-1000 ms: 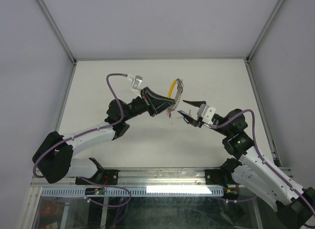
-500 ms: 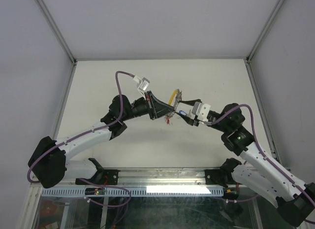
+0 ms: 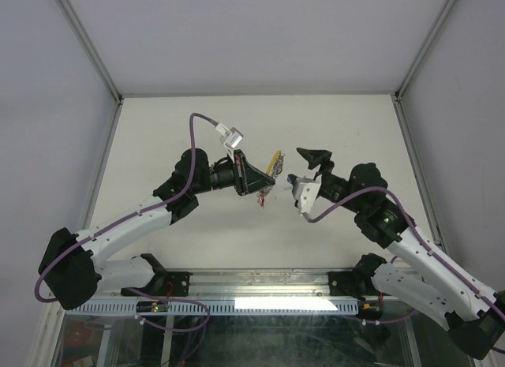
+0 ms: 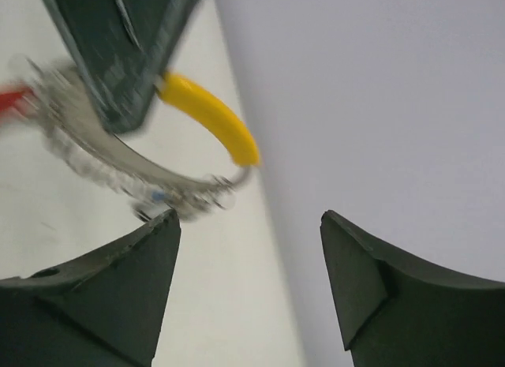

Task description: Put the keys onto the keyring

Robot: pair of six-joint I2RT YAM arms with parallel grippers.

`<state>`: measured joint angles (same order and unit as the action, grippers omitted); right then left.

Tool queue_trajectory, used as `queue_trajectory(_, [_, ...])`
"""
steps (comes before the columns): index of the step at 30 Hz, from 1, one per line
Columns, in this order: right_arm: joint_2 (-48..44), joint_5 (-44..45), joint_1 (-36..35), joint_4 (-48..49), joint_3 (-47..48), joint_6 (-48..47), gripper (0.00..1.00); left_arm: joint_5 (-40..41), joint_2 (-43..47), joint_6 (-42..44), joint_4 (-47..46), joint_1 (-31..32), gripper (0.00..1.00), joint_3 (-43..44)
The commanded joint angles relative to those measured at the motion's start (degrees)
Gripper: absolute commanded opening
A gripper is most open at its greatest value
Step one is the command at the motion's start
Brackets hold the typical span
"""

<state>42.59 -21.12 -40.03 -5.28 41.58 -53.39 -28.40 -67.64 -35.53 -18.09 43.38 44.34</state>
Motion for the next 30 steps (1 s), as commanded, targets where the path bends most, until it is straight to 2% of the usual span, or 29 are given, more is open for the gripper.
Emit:
queue_trajectory(1, [0.5,25.3,0.0,0.1,0.9,-37.2,0.75,1.4,3.3,4.6,5.2,-1.3,0.0,3.5])
queue_trajectory(3, [1.7,32.2,0.1,2.5,1.1,-41.7,0.76,1.4,3.7,5.1,6.2,-1.9,0.0,3.1])
queue_trajectory(5, [1.6,33.2,0.1,3.4,2.0,-41.8,0.77,1.2,4.1,4.9,6.4,-2.5,0.0,2.7])
queue_trajectory(9, [-0.1,22.8,-0.2,0.5,2.9,-39.6,0.77,-0.5,3.9,5.0,6.5,-3.0,0.0,3.3])
queue_trajectory(13, [-1.9,6.8,-1.0,2.2,1.9,-29.2,0.75,-3.7,2.7,6.0,7.4,-3.0,0.0,4.7])
queue_trajectory(20, [1.3,6.8,-1.5,10.9,-2.0,-29.2,0.75,-8.2,1.6,6.4,8.3,-3.0,0.0,6.0])
queue_trajectory(22, [2.5,-1.7,-1.5,12.9,-2.0,-21.7,0.73,-8.8,1.6,6.3,8.3,-3.0,0.0,6.2])
queue_trajectory(30, [5.8,-6.2,-2.5,15.2,-1.1,-17.1,0.71,-9.5,1.9,6.2,7.9,-3.0,0.0,6.1])
